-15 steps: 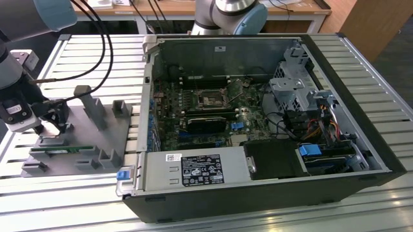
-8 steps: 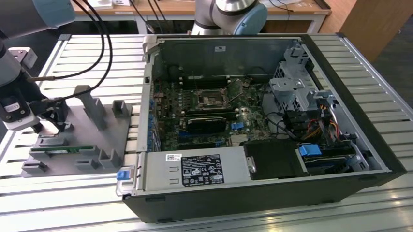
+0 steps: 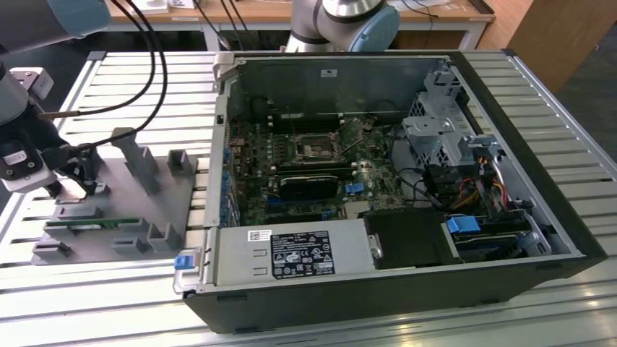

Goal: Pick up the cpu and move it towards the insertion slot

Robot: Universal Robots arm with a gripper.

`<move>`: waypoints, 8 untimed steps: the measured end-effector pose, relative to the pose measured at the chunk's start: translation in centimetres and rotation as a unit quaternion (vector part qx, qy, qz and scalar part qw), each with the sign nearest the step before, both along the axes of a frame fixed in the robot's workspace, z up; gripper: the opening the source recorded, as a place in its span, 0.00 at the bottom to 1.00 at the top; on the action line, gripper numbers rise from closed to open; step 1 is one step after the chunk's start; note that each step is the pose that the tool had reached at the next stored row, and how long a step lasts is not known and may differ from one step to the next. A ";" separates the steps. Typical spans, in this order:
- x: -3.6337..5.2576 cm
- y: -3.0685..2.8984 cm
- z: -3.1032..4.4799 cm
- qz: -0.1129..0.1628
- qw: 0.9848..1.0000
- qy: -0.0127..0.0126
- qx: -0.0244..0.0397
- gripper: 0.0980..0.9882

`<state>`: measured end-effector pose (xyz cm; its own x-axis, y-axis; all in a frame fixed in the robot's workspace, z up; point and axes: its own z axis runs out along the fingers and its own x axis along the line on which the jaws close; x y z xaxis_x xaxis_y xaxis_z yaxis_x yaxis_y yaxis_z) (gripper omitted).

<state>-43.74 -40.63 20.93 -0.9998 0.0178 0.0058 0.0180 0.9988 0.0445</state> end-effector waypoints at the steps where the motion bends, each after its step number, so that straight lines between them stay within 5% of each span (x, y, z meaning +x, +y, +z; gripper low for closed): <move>1: 0.00 0.00 0.08 0.000 1.000 0.000 0.000 0.50; 8: 0.00 0.00 0.63 0.000 1.000 0.000 0.000 0.50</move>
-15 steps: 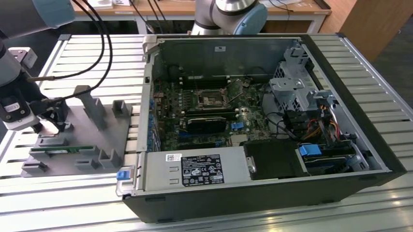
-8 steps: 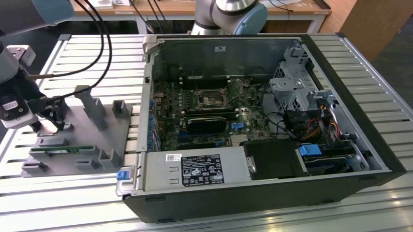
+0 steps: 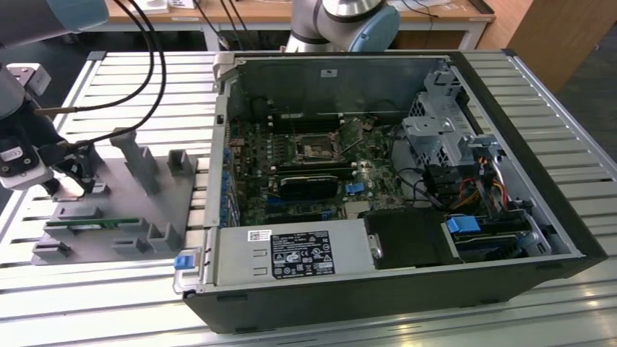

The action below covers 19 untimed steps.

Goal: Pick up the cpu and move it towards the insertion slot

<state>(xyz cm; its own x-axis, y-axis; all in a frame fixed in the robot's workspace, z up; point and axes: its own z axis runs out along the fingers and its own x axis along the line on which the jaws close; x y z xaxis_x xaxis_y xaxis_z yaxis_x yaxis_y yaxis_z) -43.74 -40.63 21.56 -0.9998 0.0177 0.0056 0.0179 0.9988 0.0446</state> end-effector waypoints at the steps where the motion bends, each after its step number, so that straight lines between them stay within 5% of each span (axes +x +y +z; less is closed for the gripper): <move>1: 0.00 0.00 0.08 0.000 1.000 0.000 0.000 0.50; 19: 0.00 0.00 1.38 0.000 1.000 0.000 0.000 0.50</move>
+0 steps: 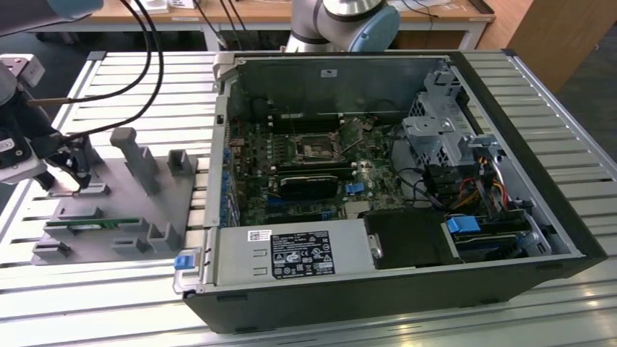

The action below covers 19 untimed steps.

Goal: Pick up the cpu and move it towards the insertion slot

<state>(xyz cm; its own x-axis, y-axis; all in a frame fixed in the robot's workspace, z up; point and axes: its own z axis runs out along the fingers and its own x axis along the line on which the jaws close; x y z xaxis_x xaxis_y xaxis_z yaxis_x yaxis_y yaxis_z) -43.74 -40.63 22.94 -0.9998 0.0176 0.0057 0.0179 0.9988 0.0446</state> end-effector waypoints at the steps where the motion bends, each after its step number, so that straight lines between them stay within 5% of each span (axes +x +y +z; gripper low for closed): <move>1: 0.00 0.00 0.06 0.000 1.000 0.000 0.000 0.50; 19: 0.00 0.02 1.08 0.000 1.000 0.000 0.000 0.50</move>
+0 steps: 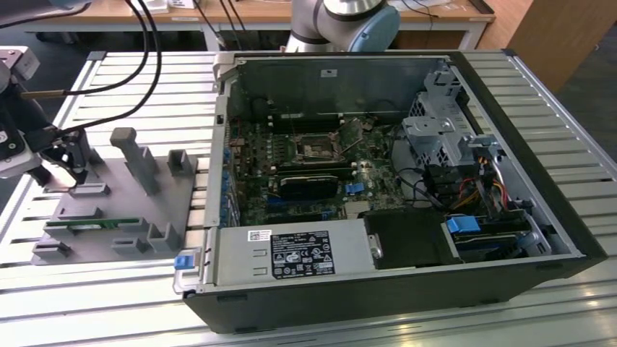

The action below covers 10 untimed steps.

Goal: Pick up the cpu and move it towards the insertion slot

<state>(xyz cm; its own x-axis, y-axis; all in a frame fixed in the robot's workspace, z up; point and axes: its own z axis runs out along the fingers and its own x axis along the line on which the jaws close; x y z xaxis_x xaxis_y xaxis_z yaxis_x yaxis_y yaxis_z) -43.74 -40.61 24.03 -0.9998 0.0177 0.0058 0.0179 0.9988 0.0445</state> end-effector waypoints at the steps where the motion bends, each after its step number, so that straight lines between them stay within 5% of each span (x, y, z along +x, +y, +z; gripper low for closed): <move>1: 0.00 0.00 0.06 0.000 1.000 0.000 0.000 0.50; 10: 0.00 0.09 0.81 0.000 1.000 0.000 0.000 0.50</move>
<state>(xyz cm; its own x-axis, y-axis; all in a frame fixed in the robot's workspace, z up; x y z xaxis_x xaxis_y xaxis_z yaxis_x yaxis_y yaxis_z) -43.74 -40.52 24.84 -0.9998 0.0177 0.0057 0.0179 0.9988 0.0446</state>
